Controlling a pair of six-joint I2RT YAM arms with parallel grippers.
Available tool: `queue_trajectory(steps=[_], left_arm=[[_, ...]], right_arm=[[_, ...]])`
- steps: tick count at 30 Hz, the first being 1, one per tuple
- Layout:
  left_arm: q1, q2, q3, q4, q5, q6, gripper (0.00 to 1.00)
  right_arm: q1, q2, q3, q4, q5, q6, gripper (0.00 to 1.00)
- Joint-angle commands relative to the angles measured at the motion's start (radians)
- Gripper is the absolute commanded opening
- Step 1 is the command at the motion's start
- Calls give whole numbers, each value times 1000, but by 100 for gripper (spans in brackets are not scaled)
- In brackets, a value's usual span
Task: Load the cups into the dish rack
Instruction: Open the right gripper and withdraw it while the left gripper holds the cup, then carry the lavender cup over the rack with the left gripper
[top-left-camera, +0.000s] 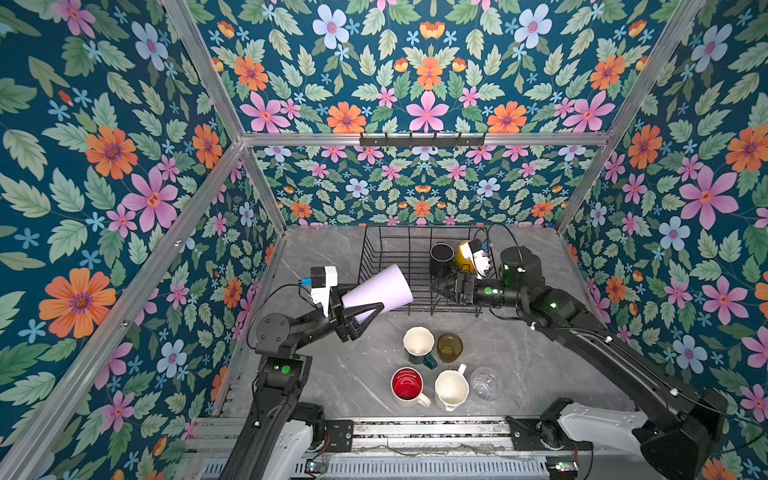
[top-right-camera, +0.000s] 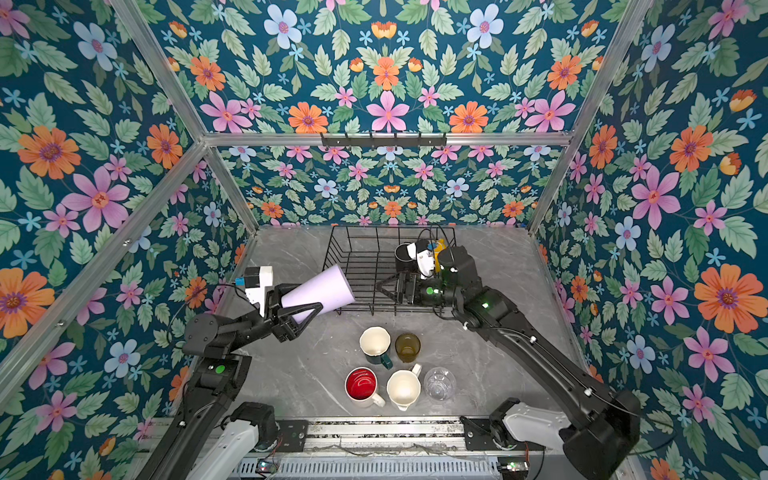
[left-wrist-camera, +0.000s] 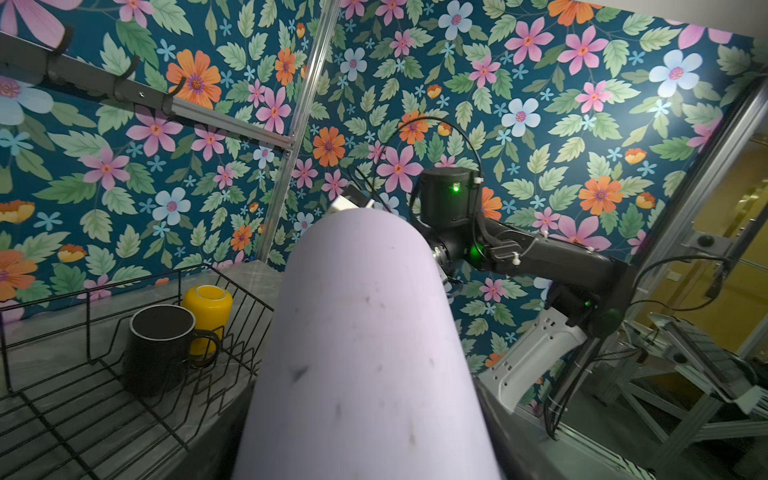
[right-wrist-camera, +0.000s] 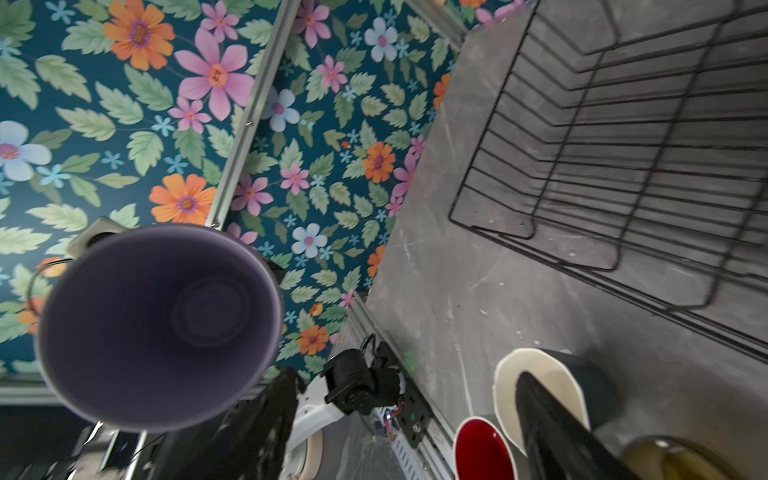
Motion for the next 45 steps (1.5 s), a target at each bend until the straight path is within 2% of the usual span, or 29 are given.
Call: queue_trajectory(steps=[1,7,16,22,30,45], left_arm=[[0,28,84,-274,-105,179,0],[0,211,289,-569,-255,292,0],[-17,474,525,-747,-390,326,0],[-102,654,718,-943,-624,405,0],[-191,844,888,-1038,-848,445,0],[-248,1178,1178,-1172,-1044,529,0]], right_arm=[[-5,-80,-30,-84,244,-72,90],[-36,-171,-78,-133,347,-107,97],[-39,-207,-116,-157,376,-139,97],[-40,-214,-130,-169,385,-163,97],[-40,-206,-124,-183,403,-210,97],[-40,-251,-157,-204,372,-209,98]])
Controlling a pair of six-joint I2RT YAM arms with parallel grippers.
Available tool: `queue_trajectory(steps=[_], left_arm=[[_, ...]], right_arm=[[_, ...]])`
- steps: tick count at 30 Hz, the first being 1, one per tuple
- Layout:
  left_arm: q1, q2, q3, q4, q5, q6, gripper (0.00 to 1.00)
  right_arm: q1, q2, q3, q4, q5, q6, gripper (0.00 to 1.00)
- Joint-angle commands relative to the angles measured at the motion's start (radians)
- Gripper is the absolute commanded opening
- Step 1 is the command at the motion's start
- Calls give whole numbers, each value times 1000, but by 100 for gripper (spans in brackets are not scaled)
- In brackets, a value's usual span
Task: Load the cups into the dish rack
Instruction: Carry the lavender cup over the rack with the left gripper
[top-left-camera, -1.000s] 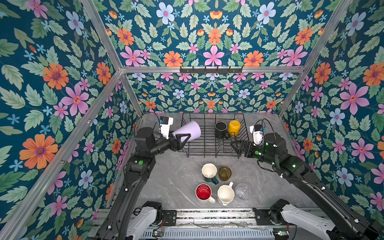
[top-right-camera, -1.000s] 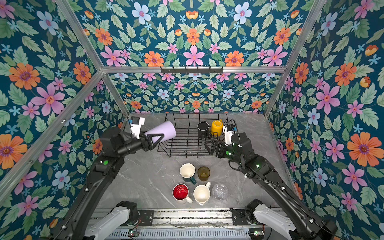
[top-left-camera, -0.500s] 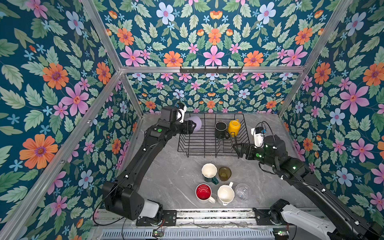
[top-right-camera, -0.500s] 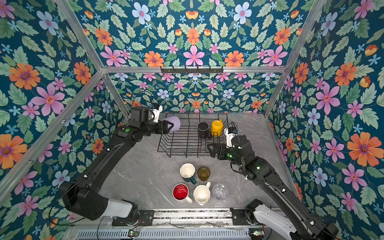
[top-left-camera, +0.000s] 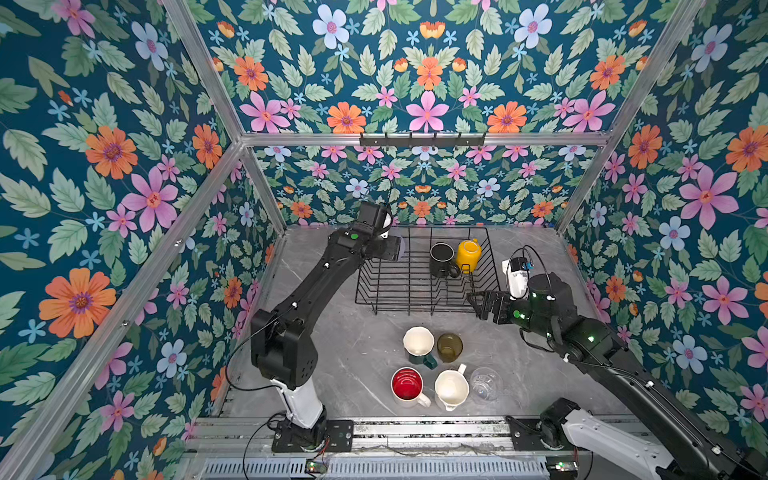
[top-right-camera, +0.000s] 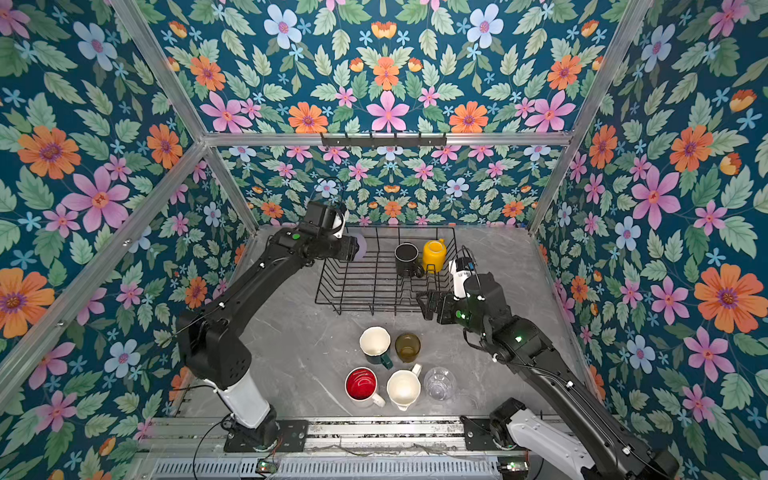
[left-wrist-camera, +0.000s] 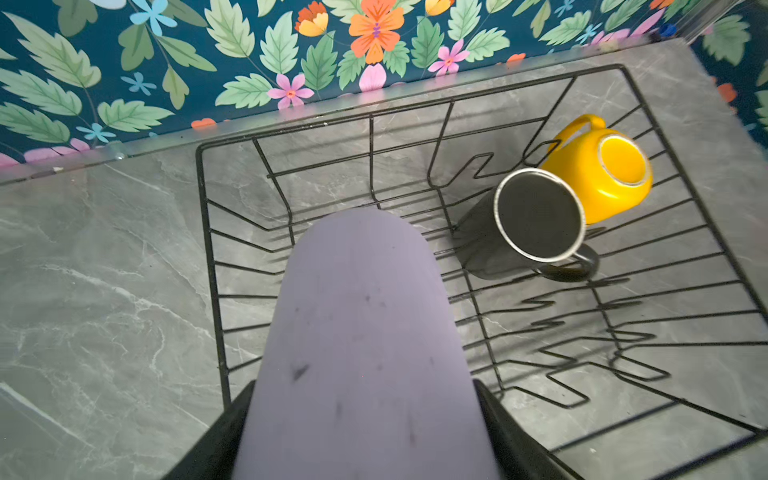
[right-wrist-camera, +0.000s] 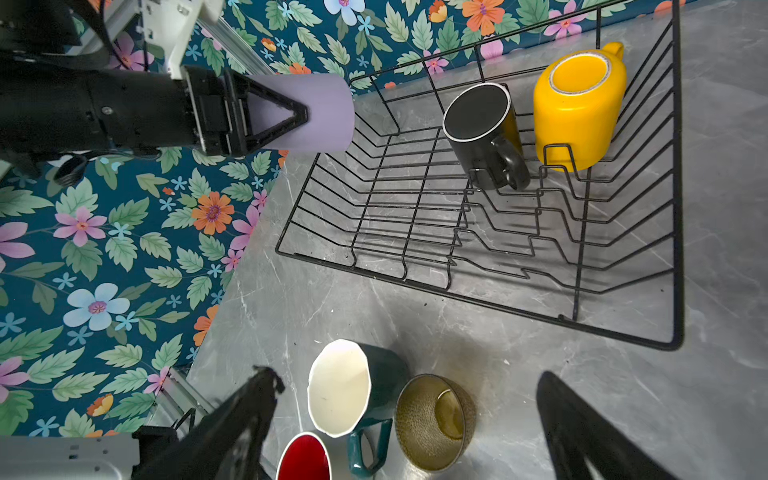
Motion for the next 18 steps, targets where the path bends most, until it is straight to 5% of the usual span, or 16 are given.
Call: queue_trajectory(steps=[1,18], left_arm=[[-3,68,67,-56,-70,44,0],[-4,376,309,-168,-152,80,0]], right_arm=[[0,-16,-7,-2,-13,-1,98],[0,-41,-23,-31,-2,5,98]])
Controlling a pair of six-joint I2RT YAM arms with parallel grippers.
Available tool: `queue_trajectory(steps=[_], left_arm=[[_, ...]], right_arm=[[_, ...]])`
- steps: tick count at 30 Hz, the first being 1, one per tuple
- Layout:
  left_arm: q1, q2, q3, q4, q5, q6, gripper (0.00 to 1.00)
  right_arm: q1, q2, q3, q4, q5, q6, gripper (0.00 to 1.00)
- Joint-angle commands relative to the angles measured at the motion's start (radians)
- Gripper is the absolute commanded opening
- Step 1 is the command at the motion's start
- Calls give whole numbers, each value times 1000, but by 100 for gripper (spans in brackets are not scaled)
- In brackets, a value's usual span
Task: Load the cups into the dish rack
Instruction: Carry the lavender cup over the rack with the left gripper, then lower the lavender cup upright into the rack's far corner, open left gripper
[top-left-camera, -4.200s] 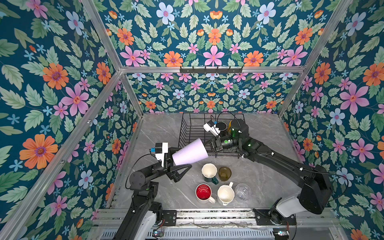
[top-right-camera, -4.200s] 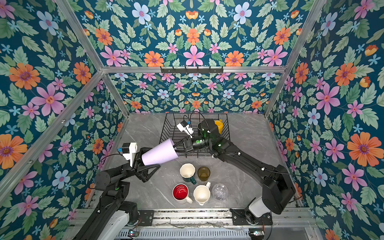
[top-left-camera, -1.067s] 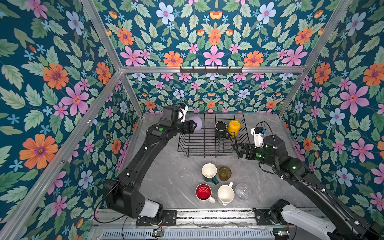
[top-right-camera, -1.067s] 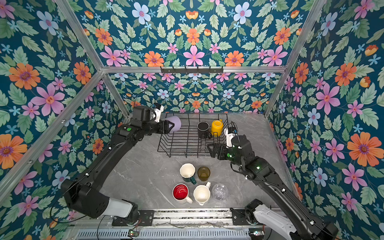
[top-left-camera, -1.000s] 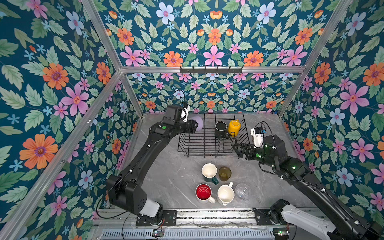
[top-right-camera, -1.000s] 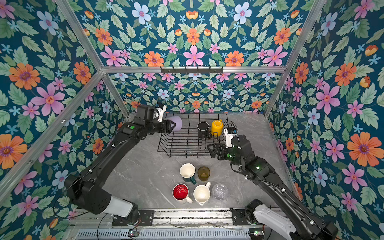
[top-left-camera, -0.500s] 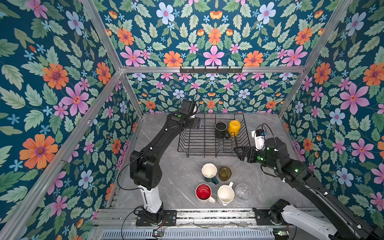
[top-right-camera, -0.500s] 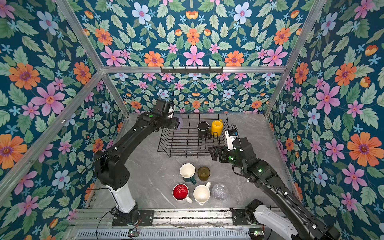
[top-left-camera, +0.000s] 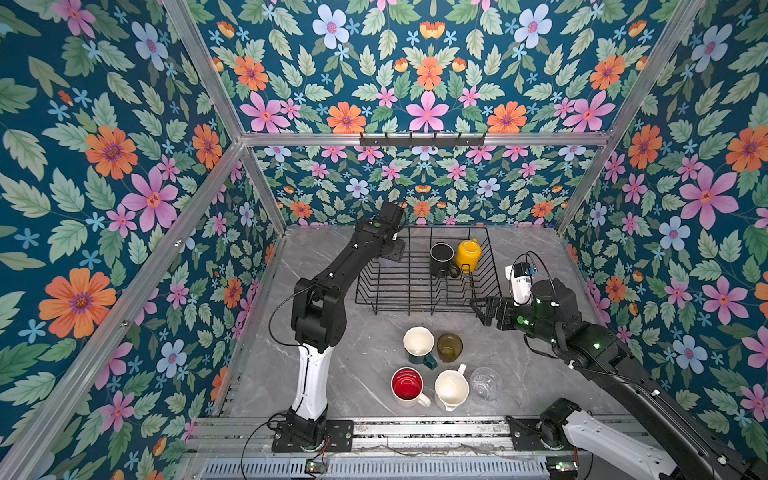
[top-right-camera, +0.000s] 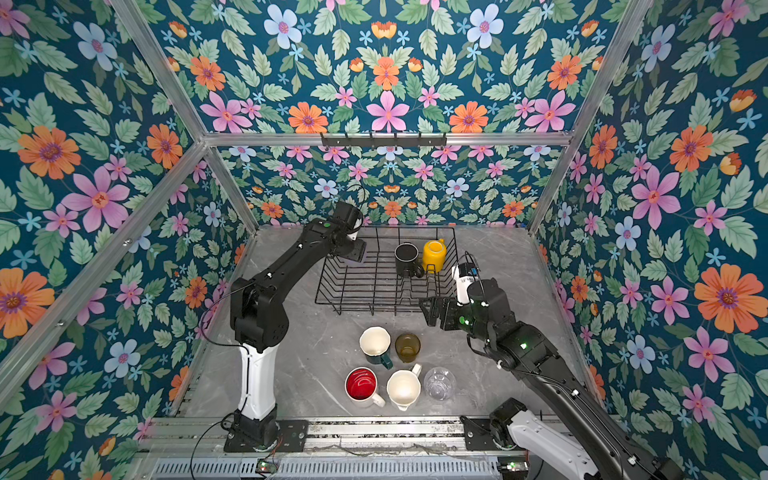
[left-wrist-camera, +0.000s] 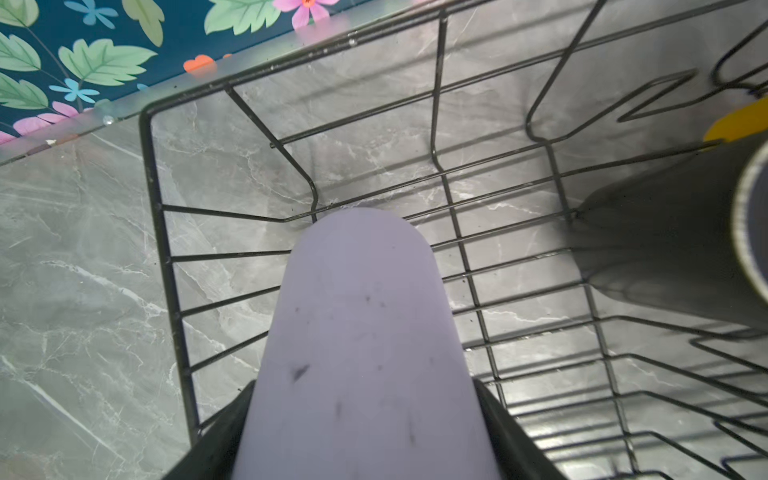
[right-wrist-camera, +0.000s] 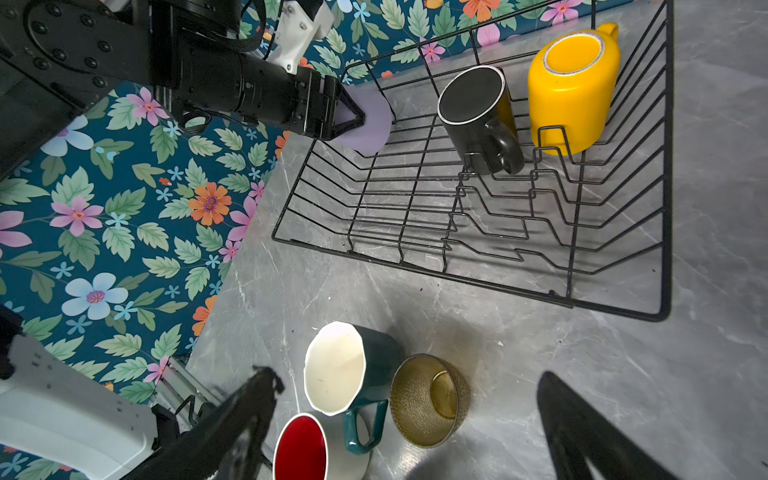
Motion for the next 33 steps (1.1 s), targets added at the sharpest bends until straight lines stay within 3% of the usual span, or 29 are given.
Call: queue_trajectory(steps=[1,6,24,33], left_arm=[[1,31,30,-18,-33,22,0],[1,71,41,-18,-45,24,0],[14,111,28,-2,-41,24,72],[23,104,11,22,-39,30,88]], right_arm=[[0,2,0,9,4,2,98],[0,6,2,9,3,0,98],[0,5,-3,8,1,-1,98],[0,12,0,18,-4,0,98]])
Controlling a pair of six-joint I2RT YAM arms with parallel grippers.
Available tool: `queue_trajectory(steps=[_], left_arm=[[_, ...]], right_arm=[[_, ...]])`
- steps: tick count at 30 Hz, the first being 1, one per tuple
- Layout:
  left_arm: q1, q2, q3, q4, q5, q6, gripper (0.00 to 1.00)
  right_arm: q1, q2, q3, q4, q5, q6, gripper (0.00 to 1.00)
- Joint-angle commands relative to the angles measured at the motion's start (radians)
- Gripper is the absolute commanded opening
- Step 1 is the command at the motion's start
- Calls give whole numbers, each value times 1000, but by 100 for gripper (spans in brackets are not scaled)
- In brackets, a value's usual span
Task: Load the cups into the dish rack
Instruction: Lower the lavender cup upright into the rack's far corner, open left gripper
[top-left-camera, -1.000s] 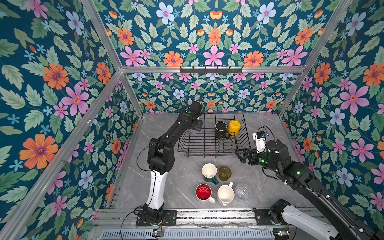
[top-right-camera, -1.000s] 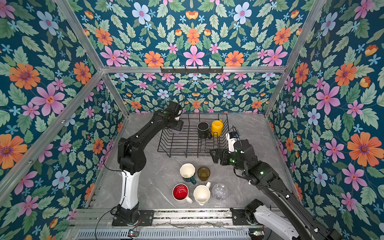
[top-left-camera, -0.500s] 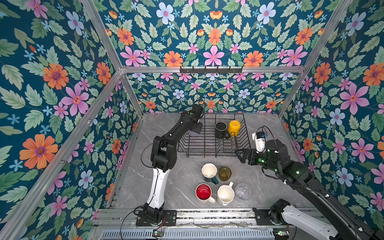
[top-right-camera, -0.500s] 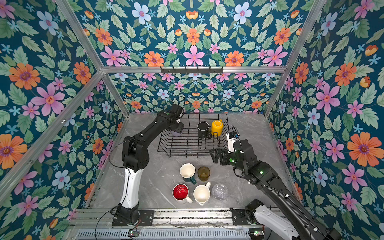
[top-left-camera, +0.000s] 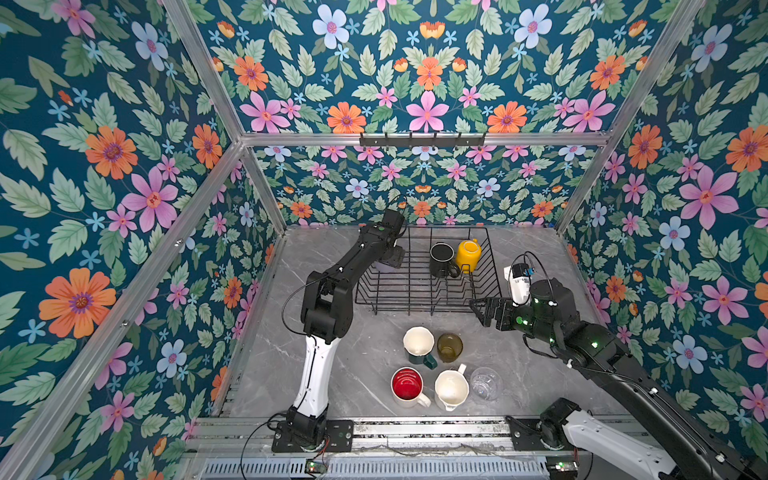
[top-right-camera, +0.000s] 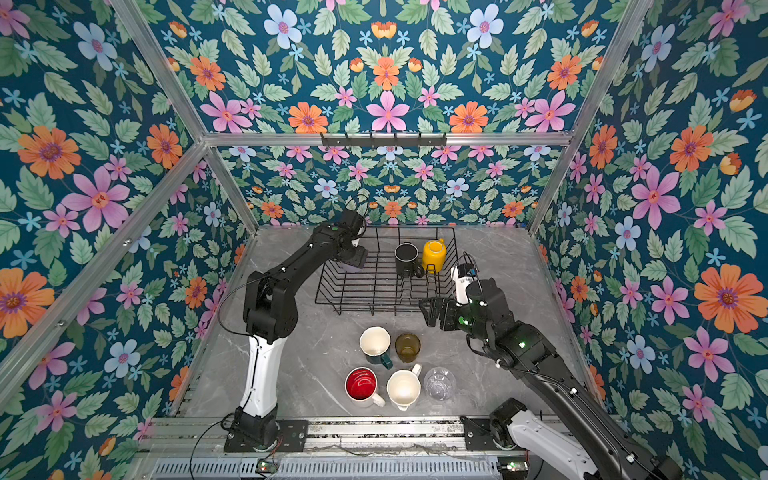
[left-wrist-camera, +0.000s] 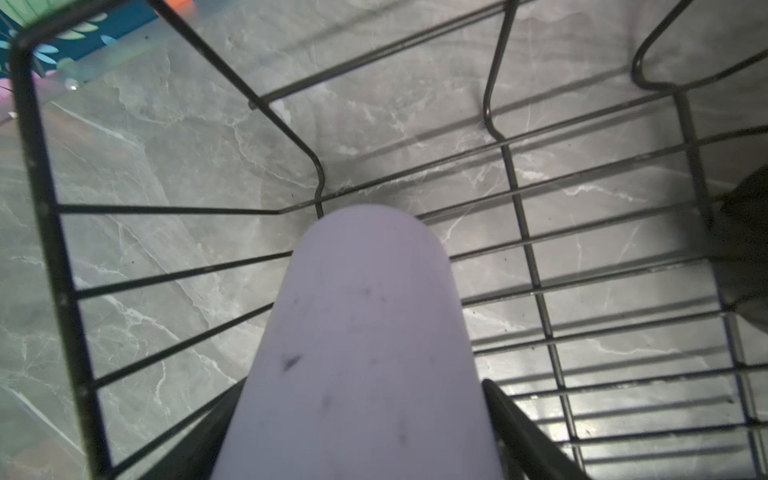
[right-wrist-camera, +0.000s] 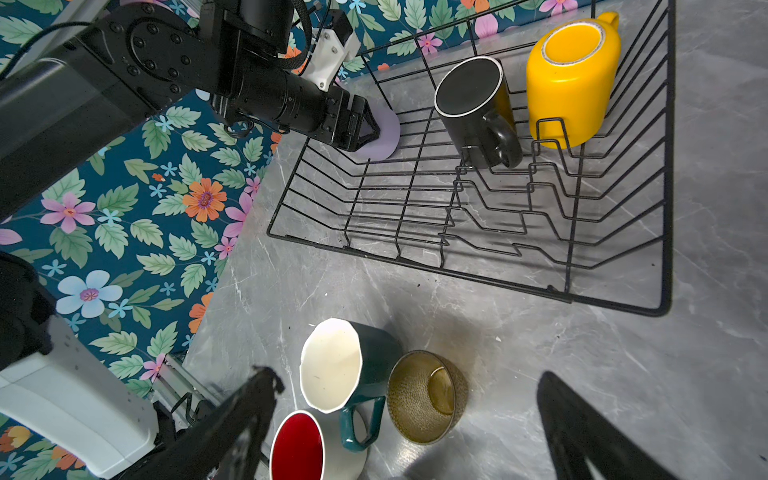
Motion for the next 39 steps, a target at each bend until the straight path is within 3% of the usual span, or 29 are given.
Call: queue_trajectory(steps=[1,10,27,34,39], left_arm=[[4,-2,-1,9,4,6,89],[6,-28,-14,31,17,3,99],[9,-106,-74,92,32,-11,100],[9,-301,-235,232,67,-47,100],[9,-555,-495,457,85,-95,100]], right_arm=[[0,4,5,19,-4,0,98],[1,12,12,22,-6,-1,98],[1,23,21,13,-4,-4,98],[0,50,54,-102,35,-1,96],[0,44,59,-226,40,13,90]])
